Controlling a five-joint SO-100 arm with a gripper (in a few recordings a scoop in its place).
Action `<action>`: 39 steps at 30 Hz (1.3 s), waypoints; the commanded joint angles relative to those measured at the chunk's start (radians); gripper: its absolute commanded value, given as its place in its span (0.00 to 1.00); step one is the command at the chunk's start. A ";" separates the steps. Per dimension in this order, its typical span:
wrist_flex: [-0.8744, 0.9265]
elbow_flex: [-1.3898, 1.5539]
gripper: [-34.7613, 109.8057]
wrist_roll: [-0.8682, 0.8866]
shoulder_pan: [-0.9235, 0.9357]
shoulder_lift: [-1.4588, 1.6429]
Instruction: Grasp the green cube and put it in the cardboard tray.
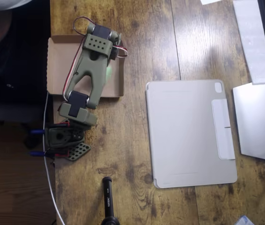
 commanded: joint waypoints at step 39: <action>0.084 0.196 0.28 -0.060 1.040 -0.100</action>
